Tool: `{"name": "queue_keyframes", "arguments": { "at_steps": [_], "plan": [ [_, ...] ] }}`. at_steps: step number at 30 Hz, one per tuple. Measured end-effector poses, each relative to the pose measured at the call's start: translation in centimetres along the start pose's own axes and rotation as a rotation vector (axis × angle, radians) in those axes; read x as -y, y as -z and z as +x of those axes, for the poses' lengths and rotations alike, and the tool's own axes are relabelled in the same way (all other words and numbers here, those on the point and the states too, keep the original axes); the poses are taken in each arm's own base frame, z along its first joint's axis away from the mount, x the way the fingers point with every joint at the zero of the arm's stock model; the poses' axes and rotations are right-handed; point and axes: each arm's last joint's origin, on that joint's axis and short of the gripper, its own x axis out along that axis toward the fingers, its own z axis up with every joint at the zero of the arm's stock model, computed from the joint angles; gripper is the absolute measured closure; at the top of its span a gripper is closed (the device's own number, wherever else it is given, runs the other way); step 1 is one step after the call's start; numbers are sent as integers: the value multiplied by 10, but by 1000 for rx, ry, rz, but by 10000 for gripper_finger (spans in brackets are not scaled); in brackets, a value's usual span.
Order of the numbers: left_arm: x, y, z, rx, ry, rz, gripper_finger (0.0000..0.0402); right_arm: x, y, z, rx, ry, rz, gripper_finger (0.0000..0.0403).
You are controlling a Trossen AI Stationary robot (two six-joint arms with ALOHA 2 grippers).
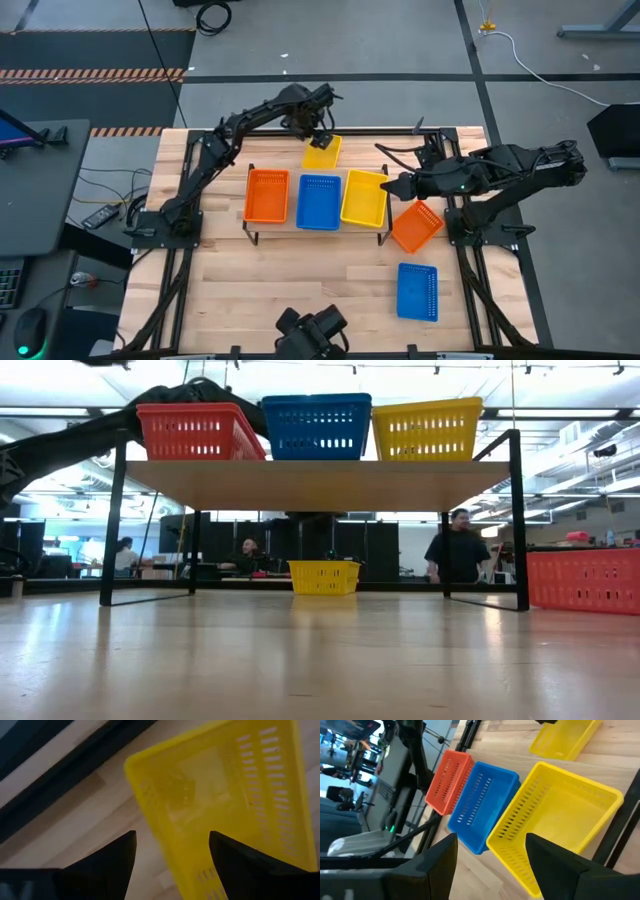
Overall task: Stack baskets on shelf by color
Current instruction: Stack the yellow bin on top of the yellow bin on the shelf
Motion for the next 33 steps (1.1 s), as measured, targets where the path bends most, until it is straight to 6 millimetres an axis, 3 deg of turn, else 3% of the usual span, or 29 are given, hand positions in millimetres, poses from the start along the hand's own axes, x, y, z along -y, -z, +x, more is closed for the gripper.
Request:
{"name": "queue_keyframes", "arguments": {
  "at_steps": [4, 8, 18, 25, 33],
  "plan": [
    [5, 0, 6, 8, -6, 32, 151, 0, 1, 0, -26, -7, -17, 163],
    [4, -3, 13, 32, -47, 29, 186, 0, 2, 0, -66, -19, -30, 163],
    [12, 0, 13, 25, -48, 16, 384, 0, 4, 0, -119, -31, -105, 163],
    [23, 4, 5, 22, -7, 29, 391, 0, 4, 0, -119, -31, -156, 163],
    [26, -1, -47, 205, 57, 35, 397, 1, 4, 0, -118, -28, -205, 163]
  ]
}}
